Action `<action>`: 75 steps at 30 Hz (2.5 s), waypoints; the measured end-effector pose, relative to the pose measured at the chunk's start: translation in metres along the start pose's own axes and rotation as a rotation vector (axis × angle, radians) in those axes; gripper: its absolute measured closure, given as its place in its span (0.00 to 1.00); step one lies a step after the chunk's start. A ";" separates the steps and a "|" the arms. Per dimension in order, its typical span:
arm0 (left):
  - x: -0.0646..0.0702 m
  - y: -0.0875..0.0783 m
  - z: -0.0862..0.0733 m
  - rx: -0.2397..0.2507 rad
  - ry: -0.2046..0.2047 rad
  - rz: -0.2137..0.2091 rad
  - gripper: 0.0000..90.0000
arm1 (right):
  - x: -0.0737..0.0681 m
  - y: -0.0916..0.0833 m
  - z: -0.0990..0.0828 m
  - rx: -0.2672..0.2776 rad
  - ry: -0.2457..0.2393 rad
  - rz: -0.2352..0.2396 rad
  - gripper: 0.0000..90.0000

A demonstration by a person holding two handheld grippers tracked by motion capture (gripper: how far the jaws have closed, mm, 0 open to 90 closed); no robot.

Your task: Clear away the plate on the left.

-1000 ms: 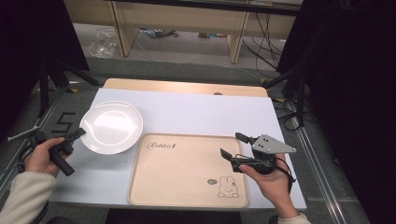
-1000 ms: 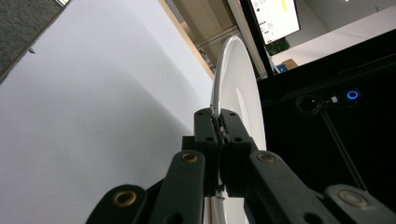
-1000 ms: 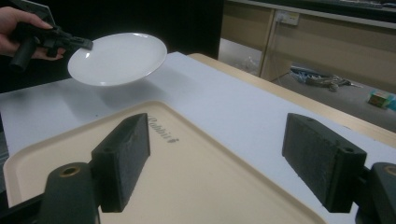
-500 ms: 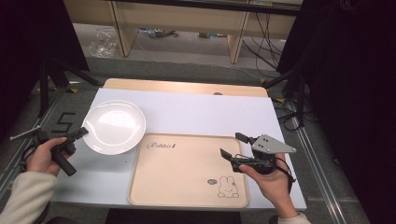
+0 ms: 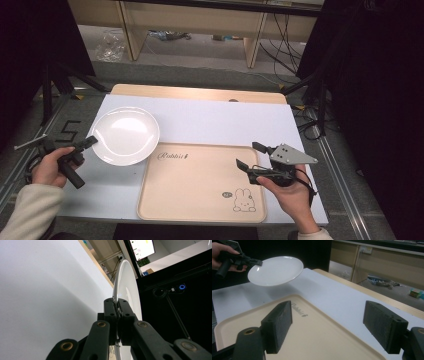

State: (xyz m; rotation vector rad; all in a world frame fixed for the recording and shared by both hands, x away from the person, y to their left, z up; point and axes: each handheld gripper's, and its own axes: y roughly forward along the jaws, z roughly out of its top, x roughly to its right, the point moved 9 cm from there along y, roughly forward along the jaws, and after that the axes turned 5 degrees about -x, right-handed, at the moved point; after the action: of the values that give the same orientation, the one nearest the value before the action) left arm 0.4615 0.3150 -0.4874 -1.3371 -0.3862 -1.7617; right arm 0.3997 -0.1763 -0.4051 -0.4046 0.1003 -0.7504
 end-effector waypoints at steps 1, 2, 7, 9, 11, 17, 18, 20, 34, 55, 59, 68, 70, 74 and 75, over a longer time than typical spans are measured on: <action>0.001 0.001 -0.001 -0.003 0.001 -0.005 0.96 | 0.000 0.000 0.000 -0.006 -0.002 0.003 0.27; 0.001 0.001 -0.001 -0.003 0.001 -0.005 0.96 | 0.000 0.000 0.000 -0.006 -0.002 0.003 0.27; 0.007 0.004 -0.005 -0.012 0.007 -0.018 0.96 | 0.000 0.000 -0.001 -0.006 -0.004 0.005 0.27; 0.009 0.005 -0.006 -0.013 0.012 -0.025 0.96 | -0.003 0.000 -0.001 -0.011 0.019 0.018 0.27; 0.010 0.006 -0.006 -0.014 0.006 -0.029 0.96 | -0.002 0.000 -0.001 -0.006 0.015 0.015 0.27; 0.010 0.008 -0.009 -0.020 0.002 -0.030 0.96 | -0.002 0.000 -0.001 -0.009 0.012 0.018 0.27; 0.010 0.008 -0.009 -0.020 0.002 -0.030 0.96 | -0.002 0.000 -0.001 -0.009 0.012 0.018 0.27; 0.010 0.009 -0.010 -0.023 0.002 -0.030 0.96 | -0.002 0.001 -0.001 -0.010 0.016 0.017 0.27; 0.019 0.016 -0.020 -0.049 0.015 -0.065 0.96 | -0.001 0.000 0.000 -0.003 0.003 0.005 0.27; 0.031 0.029 -0.038 -0.101 -0.001 -0.109 0.96 | -0.003 0.000 0.000 -0.004 0.013 0.015 0.27; 0.032 0.031 -0.041 -0.109 -0.003 -0.109 0.96 | -0.003 0.000 0.001 0.010 0.018 0.019 0.27; 0.034 0.033 -0.044 -0.118 0.004 -0.115 0.96 | -0.003 -0.001 0.000 -0.003 0.017 0.016 0.27; 0.035 0.033 -0.045 -0.122 0.007 -0.115 0.96 | -0.003 -0.001 0.001 0.000 0.016 0.016 0.27; 0.036 0.035 -0.047 -0.124 0.010 -0.119 0.96 | -0.003 0.000 0.001 0.007 0.018 0.020 0.27; 0.037 0.036 -0.048 -0.129 0.008 -0.115 0.96 | -0.003 -0.001 0.001 -0.001 0.014 0.016 0.27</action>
State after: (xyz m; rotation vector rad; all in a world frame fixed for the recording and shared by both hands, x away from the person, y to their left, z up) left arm 0.4576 0.2455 -0.4815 -1.4227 -0.3562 -1.9143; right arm 0.3977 -0.1748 -0.4046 -0.3991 0.1174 -0.7377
